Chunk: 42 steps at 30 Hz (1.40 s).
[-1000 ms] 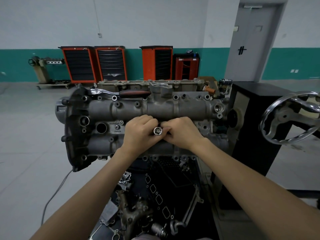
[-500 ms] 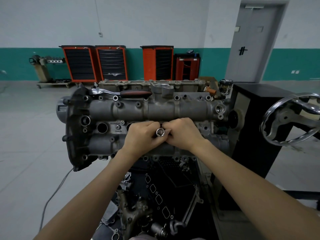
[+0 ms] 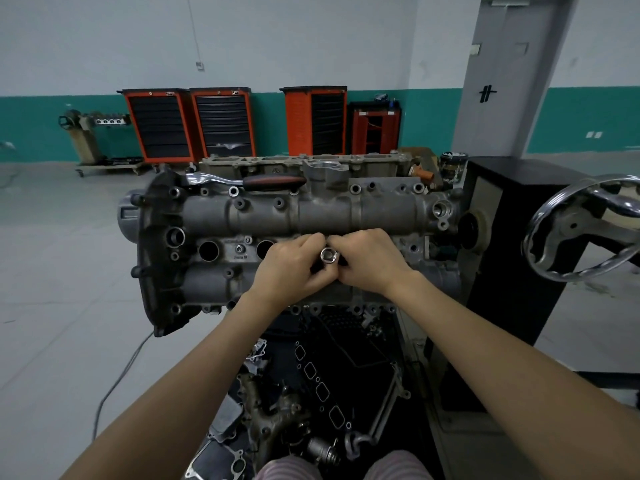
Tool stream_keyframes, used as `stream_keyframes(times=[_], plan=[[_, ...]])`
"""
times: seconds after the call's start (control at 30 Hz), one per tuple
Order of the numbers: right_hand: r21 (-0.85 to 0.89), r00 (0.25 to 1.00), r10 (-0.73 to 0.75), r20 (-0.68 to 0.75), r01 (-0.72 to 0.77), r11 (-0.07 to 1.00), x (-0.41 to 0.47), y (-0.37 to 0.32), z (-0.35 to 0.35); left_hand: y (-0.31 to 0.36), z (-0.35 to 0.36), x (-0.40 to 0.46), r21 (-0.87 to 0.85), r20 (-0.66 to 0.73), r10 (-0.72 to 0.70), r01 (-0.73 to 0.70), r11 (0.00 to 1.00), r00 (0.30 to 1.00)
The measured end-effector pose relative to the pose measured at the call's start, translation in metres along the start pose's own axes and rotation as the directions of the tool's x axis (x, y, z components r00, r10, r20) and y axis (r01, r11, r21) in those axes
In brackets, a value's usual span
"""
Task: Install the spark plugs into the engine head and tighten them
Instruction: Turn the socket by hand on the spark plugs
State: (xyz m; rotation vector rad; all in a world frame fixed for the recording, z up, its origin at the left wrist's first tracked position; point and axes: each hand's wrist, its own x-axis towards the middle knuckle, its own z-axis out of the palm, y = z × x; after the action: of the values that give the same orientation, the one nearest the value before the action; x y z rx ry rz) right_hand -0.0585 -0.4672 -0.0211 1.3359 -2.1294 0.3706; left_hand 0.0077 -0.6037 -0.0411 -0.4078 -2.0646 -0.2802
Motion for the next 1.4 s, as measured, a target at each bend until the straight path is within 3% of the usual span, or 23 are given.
stream_keyframes(times=[0.2, 1.4], plan=[[0.031, 0.997, 0.081, -0.008, -0.081, 0.996, 0.0001, 0.0, -0.0011, -0.0079, 0.0063, -0.0012, 0.021, -0.039, 0.018, -0.017, 1.0, 0.999], [-0.073, 0.993, 0.106, 0.061, -0.101, 0.992, 0.0048, -0.0022, 0.0022, -0.0026, 0.0027, 0.0055, 0.047, 0.046, -0.025, 0.023, 0.999, 0.999]])
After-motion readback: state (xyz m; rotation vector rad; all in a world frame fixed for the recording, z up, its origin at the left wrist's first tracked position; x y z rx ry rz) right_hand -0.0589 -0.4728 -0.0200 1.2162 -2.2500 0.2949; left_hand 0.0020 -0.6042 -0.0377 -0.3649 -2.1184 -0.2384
